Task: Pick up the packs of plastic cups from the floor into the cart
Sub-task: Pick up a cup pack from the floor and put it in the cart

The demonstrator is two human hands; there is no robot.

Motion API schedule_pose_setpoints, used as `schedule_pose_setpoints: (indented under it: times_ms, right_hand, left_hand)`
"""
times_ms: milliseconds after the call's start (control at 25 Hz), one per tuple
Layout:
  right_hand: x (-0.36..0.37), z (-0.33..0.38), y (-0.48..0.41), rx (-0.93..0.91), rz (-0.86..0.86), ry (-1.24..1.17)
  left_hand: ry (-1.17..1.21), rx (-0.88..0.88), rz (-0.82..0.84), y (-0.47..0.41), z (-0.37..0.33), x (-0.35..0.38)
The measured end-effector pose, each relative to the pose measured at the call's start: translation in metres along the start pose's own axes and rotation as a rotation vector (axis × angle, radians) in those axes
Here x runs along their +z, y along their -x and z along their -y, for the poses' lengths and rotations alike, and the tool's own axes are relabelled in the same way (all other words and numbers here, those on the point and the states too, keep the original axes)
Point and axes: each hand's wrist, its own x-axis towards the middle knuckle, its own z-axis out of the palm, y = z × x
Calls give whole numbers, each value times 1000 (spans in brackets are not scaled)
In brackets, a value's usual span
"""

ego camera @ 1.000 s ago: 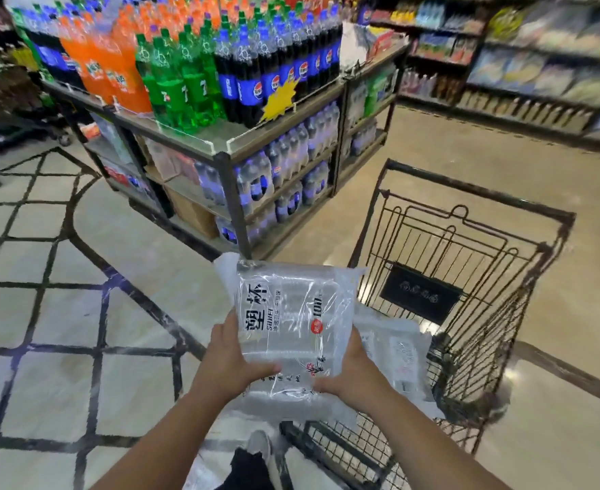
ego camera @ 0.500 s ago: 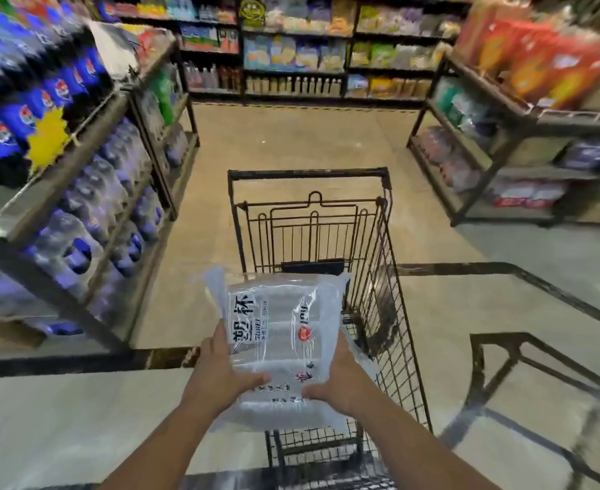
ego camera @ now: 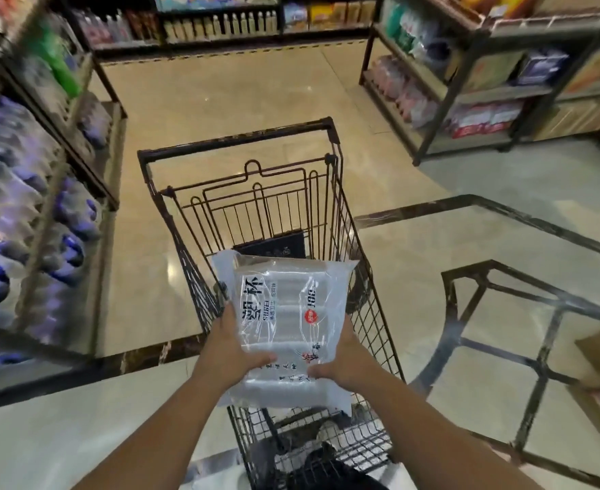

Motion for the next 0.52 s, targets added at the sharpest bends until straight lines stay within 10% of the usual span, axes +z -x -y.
schedule_pose_setpoints:
  times_ms: [520]
  right_hand:
    - [17,-93,-98,176,203,-43]
  left_hand:
    - [16,-255,166,-70,27,101]
